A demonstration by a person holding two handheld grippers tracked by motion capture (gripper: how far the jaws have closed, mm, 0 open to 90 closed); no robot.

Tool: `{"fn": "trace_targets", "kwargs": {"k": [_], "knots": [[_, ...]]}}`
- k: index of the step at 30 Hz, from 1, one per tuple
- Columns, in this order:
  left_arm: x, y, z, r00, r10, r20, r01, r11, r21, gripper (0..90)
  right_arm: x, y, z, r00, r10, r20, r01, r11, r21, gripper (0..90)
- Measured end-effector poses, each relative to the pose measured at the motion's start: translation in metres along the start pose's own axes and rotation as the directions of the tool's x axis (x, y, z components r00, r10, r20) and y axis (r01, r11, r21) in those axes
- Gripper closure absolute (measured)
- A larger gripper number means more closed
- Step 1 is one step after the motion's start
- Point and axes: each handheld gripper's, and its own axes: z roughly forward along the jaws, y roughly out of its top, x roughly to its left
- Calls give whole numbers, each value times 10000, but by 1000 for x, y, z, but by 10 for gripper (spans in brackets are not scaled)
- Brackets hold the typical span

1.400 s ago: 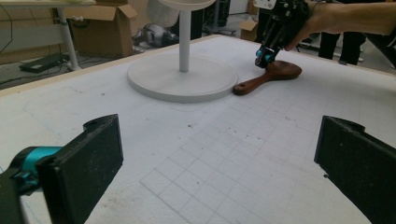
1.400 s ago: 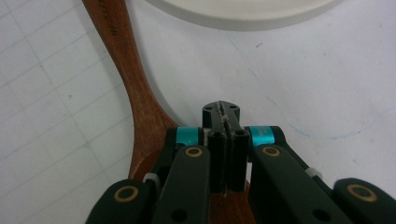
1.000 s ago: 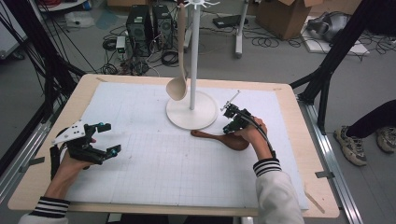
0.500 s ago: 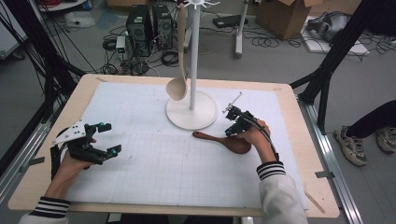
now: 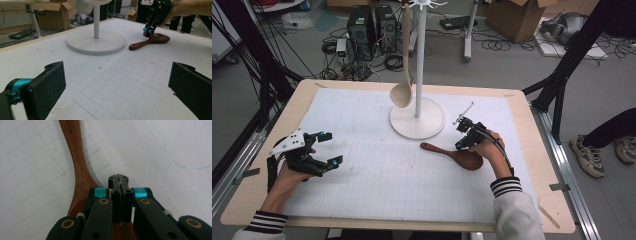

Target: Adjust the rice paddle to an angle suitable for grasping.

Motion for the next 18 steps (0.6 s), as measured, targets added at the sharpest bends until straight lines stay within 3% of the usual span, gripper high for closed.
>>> {"fn": "trace_targets", "kwargs": {"k": [18], "knots": [[-1,0,1,10000,34,21,-34,10000,9,17,9,-17,-2,9997,5,-262,-6,10000,-34,900]]}}
